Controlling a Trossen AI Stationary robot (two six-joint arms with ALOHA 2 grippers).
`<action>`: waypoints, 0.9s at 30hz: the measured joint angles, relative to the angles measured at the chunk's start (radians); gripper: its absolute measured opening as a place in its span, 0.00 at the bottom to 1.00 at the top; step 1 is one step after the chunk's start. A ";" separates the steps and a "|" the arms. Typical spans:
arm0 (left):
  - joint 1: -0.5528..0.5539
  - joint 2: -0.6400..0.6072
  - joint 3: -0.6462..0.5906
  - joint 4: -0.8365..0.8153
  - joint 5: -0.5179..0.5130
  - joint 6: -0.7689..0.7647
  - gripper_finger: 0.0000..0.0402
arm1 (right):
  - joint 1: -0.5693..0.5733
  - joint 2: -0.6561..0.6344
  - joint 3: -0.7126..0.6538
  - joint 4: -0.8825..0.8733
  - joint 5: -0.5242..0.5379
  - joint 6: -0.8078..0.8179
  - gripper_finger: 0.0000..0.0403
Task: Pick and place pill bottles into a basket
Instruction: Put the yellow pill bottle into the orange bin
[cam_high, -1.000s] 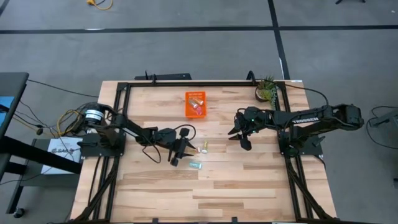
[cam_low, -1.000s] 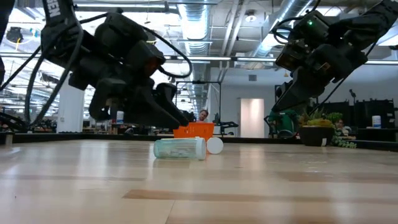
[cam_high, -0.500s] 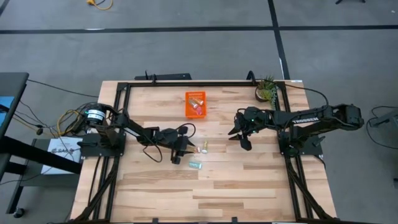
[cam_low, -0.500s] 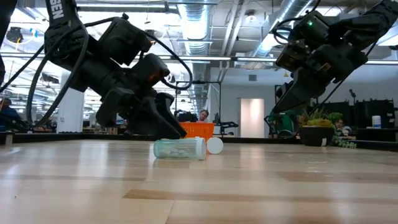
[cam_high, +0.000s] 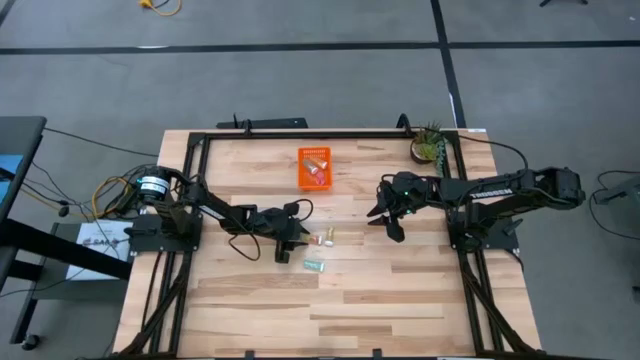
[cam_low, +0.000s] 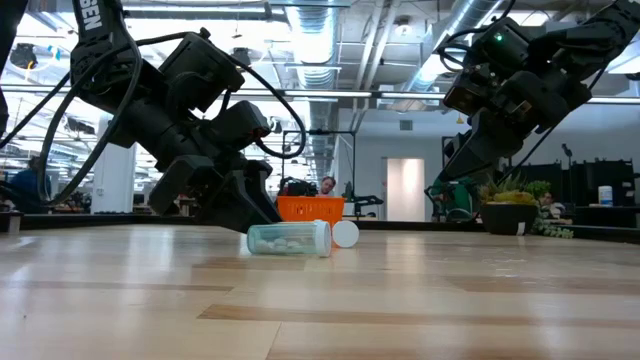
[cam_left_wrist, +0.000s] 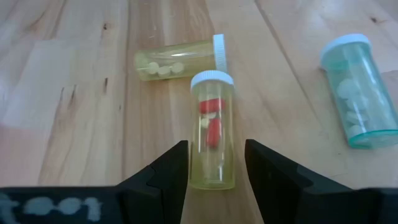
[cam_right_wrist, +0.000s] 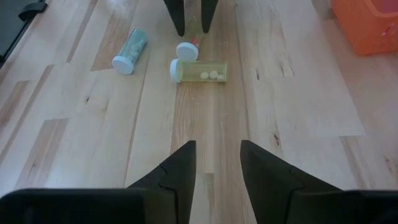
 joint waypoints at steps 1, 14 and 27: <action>0.000 0.000 0.000 0.000 -0.001 0.000 0.37 | 0.000 0.000 0.000 0.000 0.000 0.000 0.29; 0.002 0.000 0.000 0.006 -0.003 0.033 0.35 | 0.000 0.000 0.000 -0.001 0.000 0.000 0.29; 0.001 -0.001 0.000 0.019 -0.003 0.047 0.19 | 0.000 0.000 0.000 -0.007 0.000 0.008 0.29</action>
